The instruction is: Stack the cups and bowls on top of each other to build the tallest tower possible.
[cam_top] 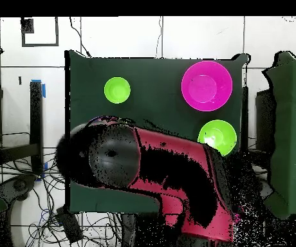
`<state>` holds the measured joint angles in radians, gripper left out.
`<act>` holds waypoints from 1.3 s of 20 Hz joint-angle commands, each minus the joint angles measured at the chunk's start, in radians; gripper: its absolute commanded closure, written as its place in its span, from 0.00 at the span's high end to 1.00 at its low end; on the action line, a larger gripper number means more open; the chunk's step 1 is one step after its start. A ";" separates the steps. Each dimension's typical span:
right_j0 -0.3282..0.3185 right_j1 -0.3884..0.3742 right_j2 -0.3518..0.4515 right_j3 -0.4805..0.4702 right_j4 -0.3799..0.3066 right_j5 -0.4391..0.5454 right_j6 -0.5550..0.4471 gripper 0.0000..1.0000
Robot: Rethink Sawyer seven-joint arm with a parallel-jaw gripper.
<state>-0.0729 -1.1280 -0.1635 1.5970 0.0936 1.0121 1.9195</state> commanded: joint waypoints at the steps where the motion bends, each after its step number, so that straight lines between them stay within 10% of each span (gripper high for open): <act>1: -0.127 -0.021 0.130 -0.008 -0.031 0.118 -0.333 1.00; 9: -0.297 -0.005 0.231 -0.002 -0.066 0.114 -0.465 1.00; 26: -0.396 0.114 0.362 0.073 -0.144 -0.083 -0.431 1.00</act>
<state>-0.4476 -1.1105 0.0579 1.5750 0.0162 0.9928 1.7740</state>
